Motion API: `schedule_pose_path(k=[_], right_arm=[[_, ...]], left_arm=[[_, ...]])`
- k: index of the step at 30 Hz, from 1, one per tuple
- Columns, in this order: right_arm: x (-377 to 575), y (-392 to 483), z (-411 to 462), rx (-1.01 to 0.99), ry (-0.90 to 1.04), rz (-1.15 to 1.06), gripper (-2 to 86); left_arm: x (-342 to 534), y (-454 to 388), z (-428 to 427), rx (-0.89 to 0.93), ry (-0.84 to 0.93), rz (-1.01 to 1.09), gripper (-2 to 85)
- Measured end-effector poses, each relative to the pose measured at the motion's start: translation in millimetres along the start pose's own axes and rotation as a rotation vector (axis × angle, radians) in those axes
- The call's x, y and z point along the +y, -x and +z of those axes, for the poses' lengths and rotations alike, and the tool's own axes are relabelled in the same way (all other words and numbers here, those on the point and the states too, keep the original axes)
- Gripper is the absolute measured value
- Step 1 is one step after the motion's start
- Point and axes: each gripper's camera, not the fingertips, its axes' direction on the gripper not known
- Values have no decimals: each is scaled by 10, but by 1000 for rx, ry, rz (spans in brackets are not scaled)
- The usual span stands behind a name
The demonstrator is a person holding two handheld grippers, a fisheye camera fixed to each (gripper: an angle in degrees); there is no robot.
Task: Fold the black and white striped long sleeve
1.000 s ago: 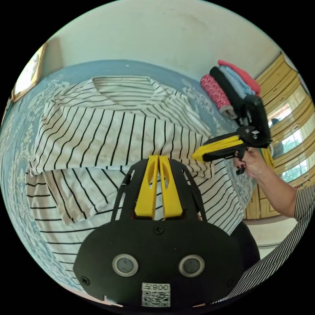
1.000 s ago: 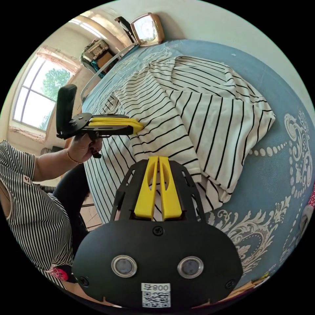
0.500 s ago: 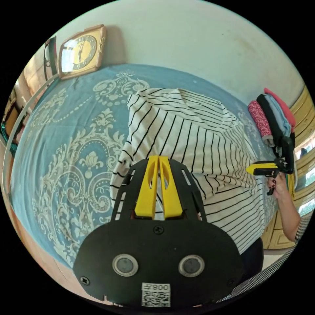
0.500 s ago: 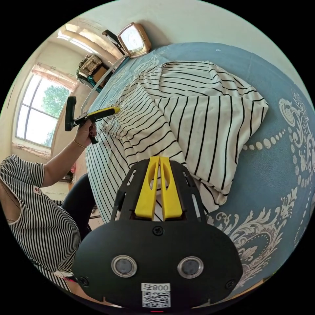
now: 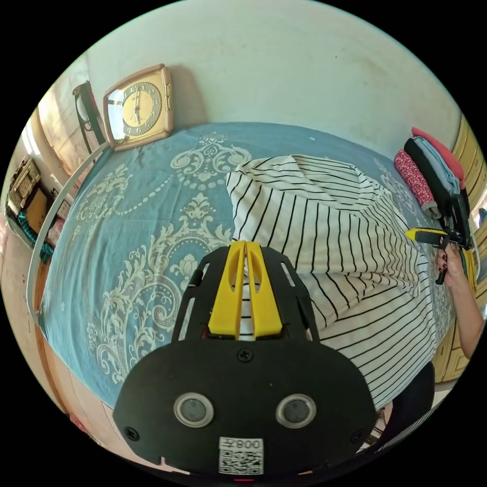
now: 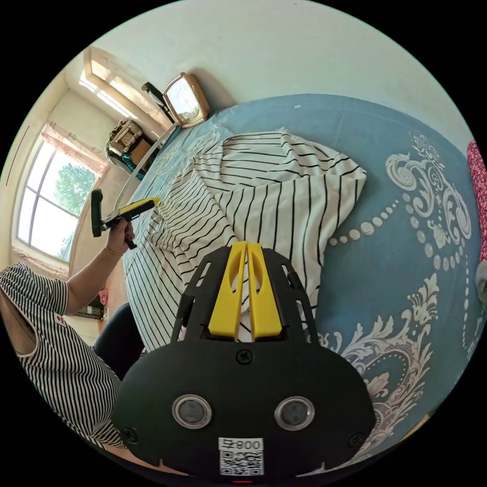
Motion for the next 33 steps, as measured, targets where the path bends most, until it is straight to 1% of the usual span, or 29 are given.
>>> schedule_pose_path(k=[2, 3, 5, 6, 8, 10, 11, 12, 14, 15, 16, 19, 24, 25, 27, 33], right_arm=[[38, -147, -17, 37, 17, 45, 1], [73, -248, 31, 54, 58, 86, 1], [142, -330, -54, -24, 29, 129, 1], [194, -307, -137, 5, 15, 127, 1], [317, -245, -312, 63, -63, 125, 1], [404, -278, -336, 65, -47, 159, 1], [428, -334, -260, 38, 39, 174, 1], [492, -368, -305, 8, 13, 183, 1], [592, -407, -484, -30, -28, 251, 1], [692, -359, -665, -44, -98, 255, 1], [747, -327, -751, -52, -123, 251, 1], [1119, -195, -1033, -98, -133, 264, 2], [2217, 141, -1345, -138, -72, 348, 10], [2349, 189, -1372, -135, -63, 360, 11], [2860, 384, -1469, -135, -52, 401, 28], [3770, 790, -1483, -82, 30, 439, 72]], left_arm=[[-21, 99, 131, -1, 82, -11, 2], [-9, 163, 60, 21, 48, -30, 2], [-36, 219, -103, 40, 50, -36, 2], [-23, 242, -273, 41, 6, -37, 2], [1, 282, -458, 59, -24, -38, 2], [-4, 339, -443, 91, 49, -33, 2], [2, 382, -357, 117, 137, -26, 2], [38, 417, -412, 134, 130, -11, 2], [73, 495, -644, 112, 112, -21, 2], [121, 575, -828, 155, 87, -34, 2], [156, 619, -919, 186, 77, -37, 2], [463, 870, -1317, 269, 66, -92, 3], [1230, 1231, -1902, 348, 156, -157, 6], [1312, 1274, -1961, 364, 161, -172, 7], [1616, 1461, -2123, 453, 195, -244, 8], [2176, 1806, -2360, 532, 251, -372, 15]])
